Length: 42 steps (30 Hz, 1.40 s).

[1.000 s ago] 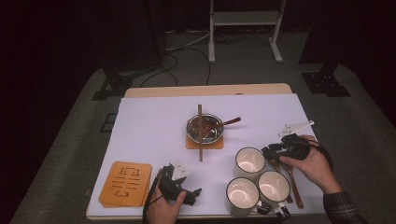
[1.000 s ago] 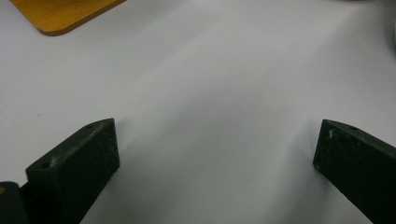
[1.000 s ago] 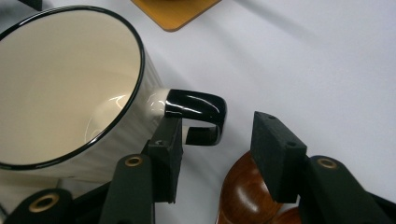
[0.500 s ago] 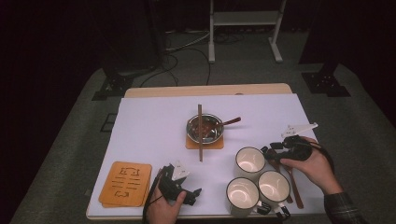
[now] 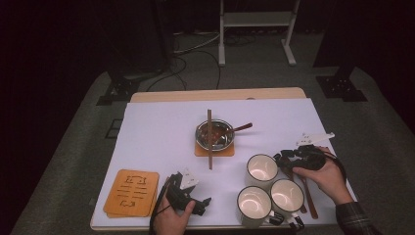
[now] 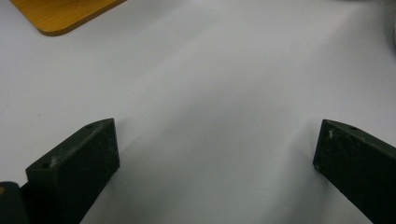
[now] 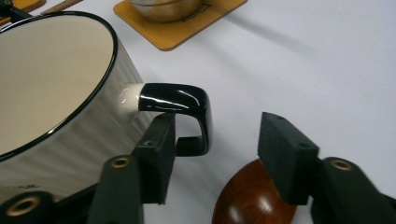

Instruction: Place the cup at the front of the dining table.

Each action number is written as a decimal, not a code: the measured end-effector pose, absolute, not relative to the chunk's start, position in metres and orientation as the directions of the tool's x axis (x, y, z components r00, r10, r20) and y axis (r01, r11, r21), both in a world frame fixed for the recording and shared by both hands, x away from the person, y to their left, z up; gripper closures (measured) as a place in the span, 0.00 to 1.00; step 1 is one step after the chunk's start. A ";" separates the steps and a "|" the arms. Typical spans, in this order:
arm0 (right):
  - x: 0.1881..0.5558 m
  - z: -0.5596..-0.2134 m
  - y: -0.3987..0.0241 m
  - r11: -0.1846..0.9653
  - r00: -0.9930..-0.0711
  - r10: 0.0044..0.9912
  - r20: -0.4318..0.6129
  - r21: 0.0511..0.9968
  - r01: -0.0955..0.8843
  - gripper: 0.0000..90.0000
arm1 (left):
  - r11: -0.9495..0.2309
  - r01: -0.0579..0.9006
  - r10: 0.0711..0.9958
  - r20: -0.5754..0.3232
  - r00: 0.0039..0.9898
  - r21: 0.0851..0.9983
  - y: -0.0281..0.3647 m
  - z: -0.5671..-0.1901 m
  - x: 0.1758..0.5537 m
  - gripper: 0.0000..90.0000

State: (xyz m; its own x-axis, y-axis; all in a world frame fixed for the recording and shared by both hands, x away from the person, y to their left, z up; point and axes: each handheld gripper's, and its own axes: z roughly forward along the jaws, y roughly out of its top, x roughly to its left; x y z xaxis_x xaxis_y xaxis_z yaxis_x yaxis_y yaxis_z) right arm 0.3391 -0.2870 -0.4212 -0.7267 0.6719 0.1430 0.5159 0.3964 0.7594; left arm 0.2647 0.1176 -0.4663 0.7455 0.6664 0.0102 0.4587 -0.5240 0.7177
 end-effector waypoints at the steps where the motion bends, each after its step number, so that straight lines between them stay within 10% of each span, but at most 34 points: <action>1: 0.339 -0.421 -0.287 0.396 -0.727 0.672 0.143 0.759 0.516 0.52 | -0.524 0.459 0.666 0.010 0.746 0.718 0.118 -0.466 0.265 0.00; 42: 0.338 -0.437 -0.279 0.293 -0.711 0.677 0.189 0.817 0.496 0.89 | -0.524 0.459 0.666 0.010 0.746 0.717 0.118 -0.466 0.265 0.00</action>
